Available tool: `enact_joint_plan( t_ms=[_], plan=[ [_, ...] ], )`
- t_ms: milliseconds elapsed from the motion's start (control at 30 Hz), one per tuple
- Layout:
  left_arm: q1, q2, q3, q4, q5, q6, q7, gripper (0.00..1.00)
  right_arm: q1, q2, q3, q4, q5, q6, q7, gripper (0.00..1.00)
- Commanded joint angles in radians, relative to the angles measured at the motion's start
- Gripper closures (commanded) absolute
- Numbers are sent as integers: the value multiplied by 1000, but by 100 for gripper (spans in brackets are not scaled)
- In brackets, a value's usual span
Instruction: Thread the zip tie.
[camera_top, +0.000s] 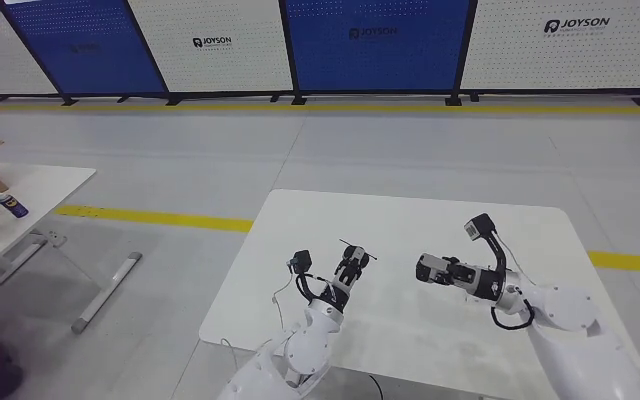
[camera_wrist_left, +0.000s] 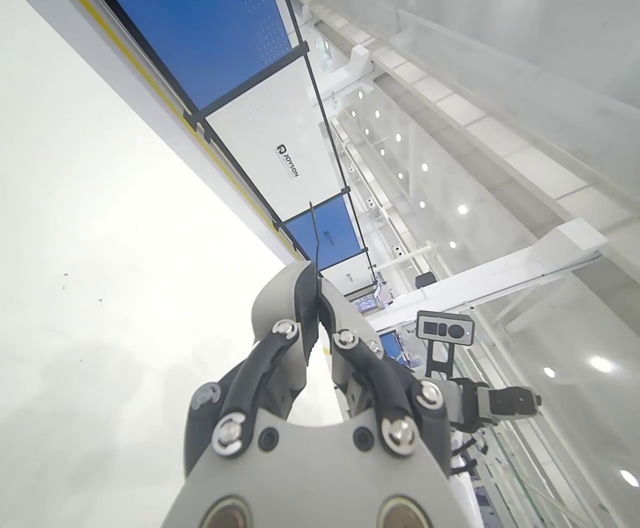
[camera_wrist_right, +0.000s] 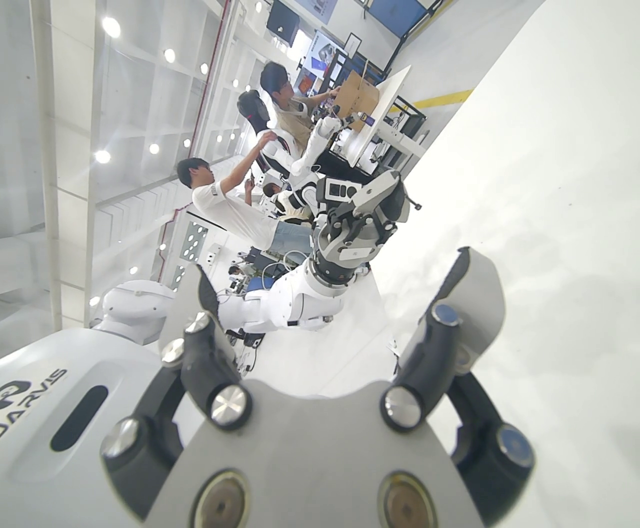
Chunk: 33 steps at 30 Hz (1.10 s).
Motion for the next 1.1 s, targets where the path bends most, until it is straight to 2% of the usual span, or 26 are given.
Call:
enact_joint_plan(
  t_ms=[0,233,300,333,400,467,867,900,967,1067],
  plan=[
    [0,0,0,0,0,0,0,100,21,10,22,-4,-44,48,46,0],
    [0,0,0,0,0,0,0,100,66,62,161,-67,-222,166,219,0],
    [0,0,0,0,0,0,0,100,74,77,187,-86,-290,209,280,0],
    [0,0,0,0,0,0,0,100,79,85,196,-103,-357,231,297,0],
    [0,0,0,0,0,0,0,100,80,93,192,-127,-407,256,307,0],
    [0,0,0,0,0,0,0,100,79,98,194,-154,-450,264,286,0],
    [0,0,0,0,0,0,0,100,74,99,189,-158,-460,266,275,0],
    [0,0,0,0,0,0,0,100,69,100,176,-167,-499,283,272,0],
    [0,0,0,0,0,0,0,100,87,104,148,-185,-600,420,300,0],
    [0,0,0,0,0,0,0,100,127,109,116,-182,-667,562,307,0]
  ],
)
